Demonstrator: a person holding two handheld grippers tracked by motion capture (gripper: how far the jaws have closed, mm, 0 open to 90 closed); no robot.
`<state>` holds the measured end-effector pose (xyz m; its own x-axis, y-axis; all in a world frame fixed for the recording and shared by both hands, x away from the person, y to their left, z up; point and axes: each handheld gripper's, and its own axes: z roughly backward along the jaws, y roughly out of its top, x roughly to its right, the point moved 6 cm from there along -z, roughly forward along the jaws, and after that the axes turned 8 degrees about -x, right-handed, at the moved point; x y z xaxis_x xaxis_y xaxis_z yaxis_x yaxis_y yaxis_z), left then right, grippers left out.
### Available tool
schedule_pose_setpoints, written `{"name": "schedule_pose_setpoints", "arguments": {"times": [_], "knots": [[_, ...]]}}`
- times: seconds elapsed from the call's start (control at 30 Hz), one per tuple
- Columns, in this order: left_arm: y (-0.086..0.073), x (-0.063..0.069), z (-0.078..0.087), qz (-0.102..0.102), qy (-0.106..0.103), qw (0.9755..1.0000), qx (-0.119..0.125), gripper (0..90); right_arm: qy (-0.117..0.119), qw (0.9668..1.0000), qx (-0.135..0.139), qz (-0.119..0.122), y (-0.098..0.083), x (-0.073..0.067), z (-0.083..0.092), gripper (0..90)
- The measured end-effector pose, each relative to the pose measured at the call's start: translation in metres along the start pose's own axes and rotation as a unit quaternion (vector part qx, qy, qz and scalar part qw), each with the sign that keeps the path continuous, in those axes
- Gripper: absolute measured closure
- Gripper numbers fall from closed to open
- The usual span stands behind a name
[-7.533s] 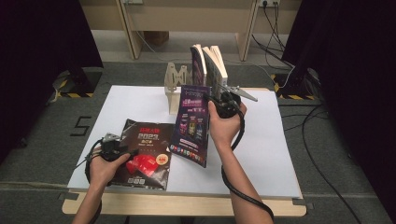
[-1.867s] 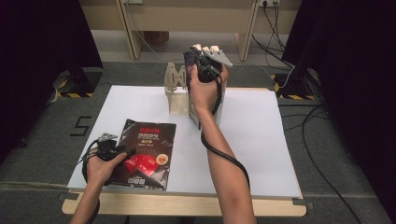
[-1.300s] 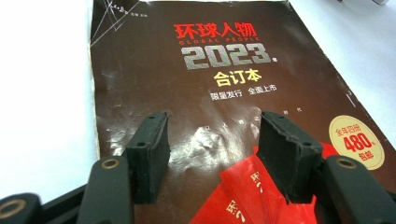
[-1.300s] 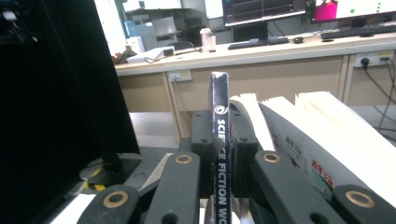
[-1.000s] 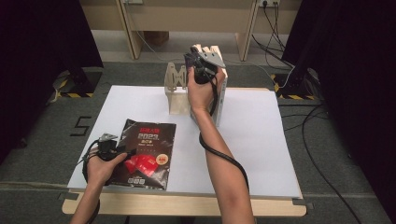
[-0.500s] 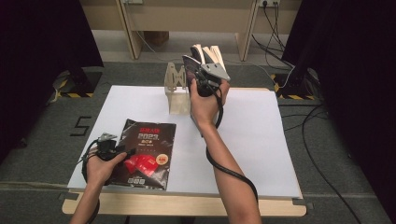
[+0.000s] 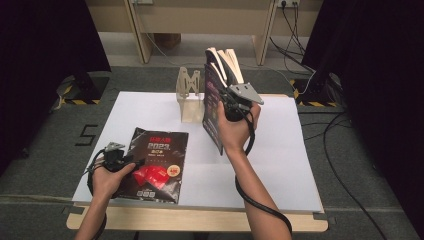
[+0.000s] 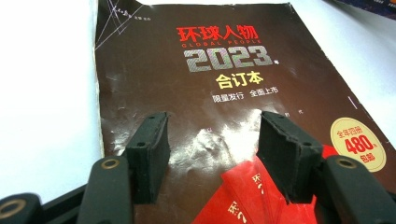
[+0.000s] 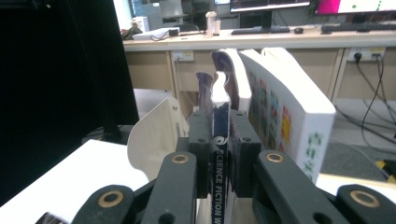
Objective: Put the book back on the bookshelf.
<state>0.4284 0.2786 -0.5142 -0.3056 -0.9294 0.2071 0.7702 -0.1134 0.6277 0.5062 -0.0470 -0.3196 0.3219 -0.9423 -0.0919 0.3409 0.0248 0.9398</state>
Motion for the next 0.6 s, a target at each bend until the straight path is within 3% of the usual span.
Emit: {"name": "schedule_pose_setpoints", "arguments": {"times": [0.37,0.6], "knots": [[0.0,0.001,0.0,-0.001,0.001,1.0,-0.001,42.3,-0.001,1.0,-0.003,0.007,-0.016,0.004,0.018,80.7],[0.0,0.001,0.0,0.0,0.0,1.0,0.001,42.3,-0.001,0.9997,-0.025,0.0,-0.021,0.006,0.015,77.6]]}}
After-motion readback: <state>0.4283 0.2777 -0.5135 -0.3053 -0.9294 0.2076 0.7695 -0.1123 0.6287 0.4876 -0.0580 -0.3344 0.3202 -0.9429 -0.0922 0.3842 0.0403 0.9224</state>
